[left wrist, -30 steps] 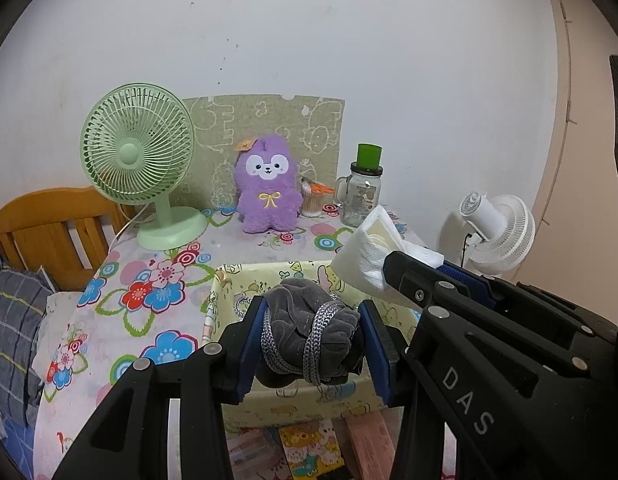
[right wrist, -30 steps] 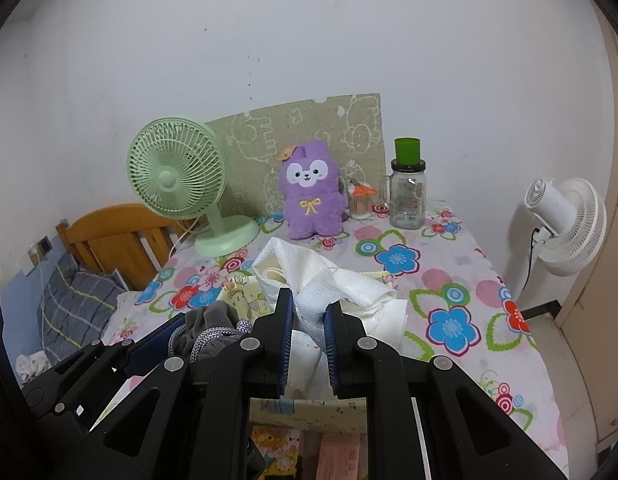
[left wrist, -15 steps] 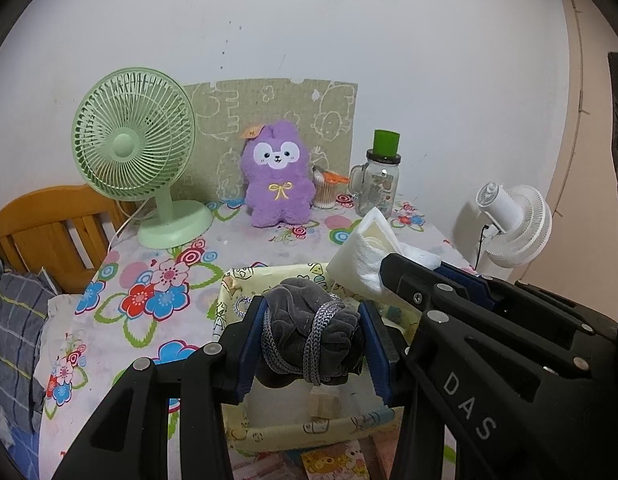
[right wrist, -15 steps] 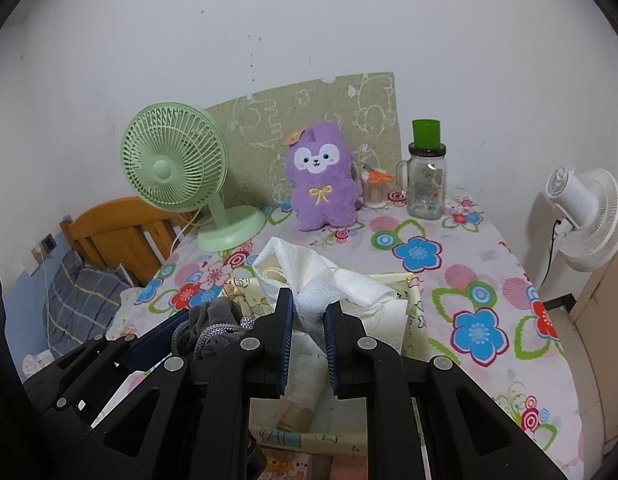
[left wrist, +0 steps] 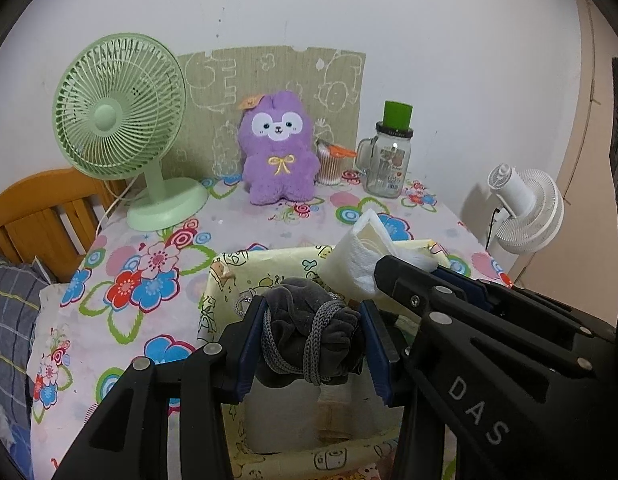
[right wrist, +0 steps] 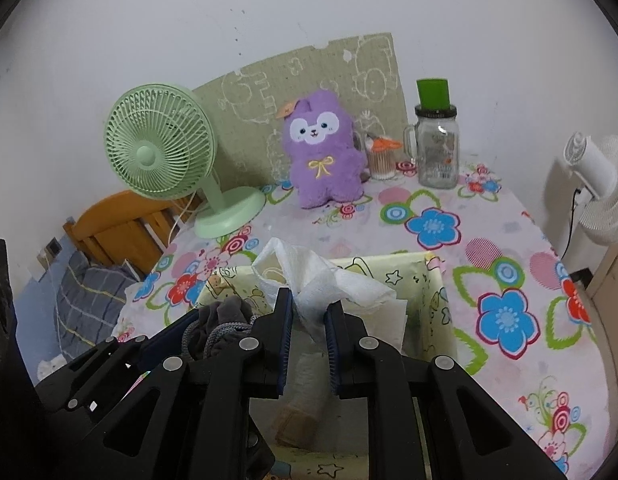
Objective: Organize soft objects
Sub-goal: 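Open the right tool while the left tool opens, dropping cloth and glove into the box, then withdraw both open tools from the box toward the remaining items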
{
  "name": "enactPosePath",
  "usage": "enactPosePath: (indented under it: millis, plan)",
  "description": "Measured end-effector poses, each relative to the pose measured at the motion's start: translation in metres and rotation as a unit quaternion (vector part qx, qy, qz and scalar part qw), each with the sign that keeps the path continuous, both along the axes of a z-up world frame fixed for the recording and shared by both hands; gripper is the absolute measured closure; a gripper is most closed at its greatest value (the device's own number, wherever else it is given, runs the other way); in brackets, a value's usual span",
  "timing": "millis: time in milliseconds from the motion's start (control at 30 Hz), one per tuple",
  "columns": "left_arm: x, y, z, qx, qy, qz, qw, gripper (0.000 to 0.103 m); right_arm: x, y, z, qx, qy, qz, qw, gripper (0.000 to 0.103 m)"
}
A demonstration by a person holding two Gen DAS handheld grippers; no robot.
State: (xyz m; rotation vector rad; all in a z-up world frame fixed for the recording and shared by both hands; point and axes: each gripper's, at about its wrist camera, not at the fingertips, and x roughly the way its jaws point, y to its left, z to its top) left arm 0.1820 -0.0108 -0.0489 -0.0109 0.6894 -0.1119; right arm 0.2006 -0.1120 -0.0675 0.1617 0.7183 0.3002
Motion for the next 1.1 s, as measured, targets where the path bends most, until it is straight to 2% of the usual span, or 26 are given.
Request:
enactPosePath:
  millis: [67, 200, 267, 300, 667, 733, 867, 900, 1100]
  plan:
    - [0.003, 0.0, -0.002, 0.0, 0.004, 0.0, 1.0, 0.056, 0.003, 0.0, -0.003, 0.003, 0.005, 0.002, 1.0, 0.082]
    - [0.007, 0.0, -0.007, 0.0, 0.01, -0.001, 1.0, 0.055, 0.009, 0.0, -0.008, 0.001, 0.015, 0.003, 1.0, 0.065]
    - [0.008, 0.0, -0.007, -0.002, 0.012, -0.002, 0.9999, 0.055, 0.01, -0.001, -0.01, 0.0, 0.02, 0.002, 1.0, 0.041]
    - [0.009, 0.001, -0.008, -0.004, 0.012, -0.004, 0.9999, 0.055, 0.01, -0.001, -0.01, 0.004, 0.022, 0.002, 1.0, 0.037]
    - [0.015, -0.004, -0.013, 0.0, 0.022, -0.005, 0.9997, 0.048, 0.01, -0.008, -0.009, -0.021, 0.013, -0.017, 1.0, 0.03]
    - [0.016, -0.005, -0.014, -0.001, 0.025, -0.01, 0.9996, 0.045, 0.01, -0.01, -0.007, -0.026, 0.01, -0.021, 0.999, 0.03]
    - [0.014, -0.008, -0.014, 0.0, 0.02, -0.013, 0.9997, 0.017, 0.008, -0.013, -0.006, -0.031, 0.008, -0.027, 0.999, 0.029]
    - [0.013, -0.008, -0.013, 0.0, 0.017, -0.012, 0.9998, 0.014, 0.007, -0.013, -0.006, -0.032, 0.008, -0.027, 0.999, 0.029]
    - [0.009, -0.01, -0.008, -0.001, 0.011, -0.013, 0.9999, 0.011, 0.003, -0.014, -0.002, -0.036, 0.004, -0.028, 0.999, 0.025]
